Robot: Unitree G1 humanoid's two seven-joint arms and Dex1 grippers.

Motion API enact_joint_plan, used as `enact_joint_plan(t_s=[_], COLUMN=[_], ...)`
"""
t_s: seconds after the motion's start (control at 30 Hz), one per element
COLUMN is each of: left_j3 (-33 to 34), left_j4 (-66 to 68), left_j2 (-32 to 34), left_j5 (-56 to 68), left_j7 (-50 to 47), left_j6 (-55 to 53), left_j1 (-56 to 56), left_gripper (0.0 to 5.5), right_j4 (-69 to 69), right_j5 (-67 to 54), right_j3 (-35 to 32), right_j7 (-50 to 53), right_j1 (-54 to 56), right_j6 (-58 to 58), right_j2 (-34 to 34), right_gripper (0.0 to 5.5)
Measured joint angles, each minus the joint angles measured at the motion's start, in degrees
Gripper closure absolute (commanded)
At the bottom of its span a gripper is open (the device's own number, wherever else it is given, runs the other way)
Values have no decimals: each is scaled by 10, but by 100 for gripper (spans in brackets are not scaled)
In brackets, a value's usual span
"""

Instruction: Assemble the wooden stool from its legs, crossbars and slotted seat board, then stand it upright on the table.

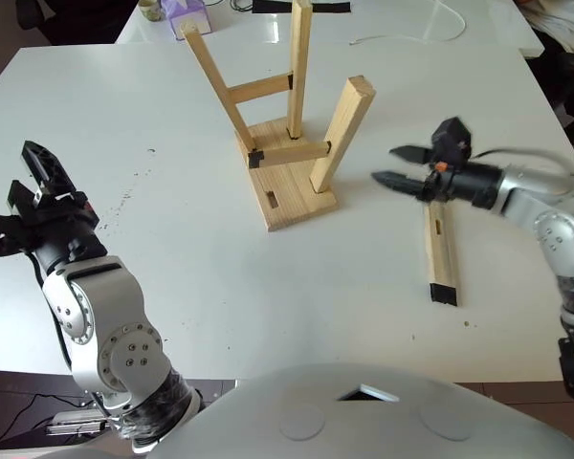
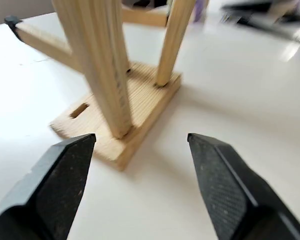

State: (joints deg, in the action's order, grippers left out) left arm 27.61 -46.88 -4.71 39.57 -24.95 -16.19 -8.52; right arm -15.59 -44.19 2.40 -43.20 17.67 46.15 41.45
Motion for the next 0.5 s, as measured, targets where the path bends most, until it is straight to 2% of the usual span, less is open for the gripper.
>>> enact_joint_plan(t_s=[0.1, 0.17, 0.27, 0.37, 0.5], left_j3=[1, 1, 0, -9, -27], left_j4=[11, 22, 26, 24, 12], left_j2=[5, 10, 20, 20, 11], left_j5=[2, 7, 13, 13, 10], left_j7=[1, 2, 4, 3, -1], left_j6=[9, 9, 7, 6, 5], left_j1=[11, 16, 16, 9, -12], left_gripper=[211, 211, 211, 211, 211], right_j4=[-7, -5, 11, 39, -18], right_j5=[-86, -103, -17, 120, 152], right_j3=[-68, -87, -47, 14, -19], right_j7=[-27, -27, -10, 69, 187], right_j1=[54, 73, 67, -4, -100], right_j6=[35, 46, 43, 28, 56], right_j2=[-2, 0, 38, 60, -1], right_gripper=[212, 212, 212, 212, 212])
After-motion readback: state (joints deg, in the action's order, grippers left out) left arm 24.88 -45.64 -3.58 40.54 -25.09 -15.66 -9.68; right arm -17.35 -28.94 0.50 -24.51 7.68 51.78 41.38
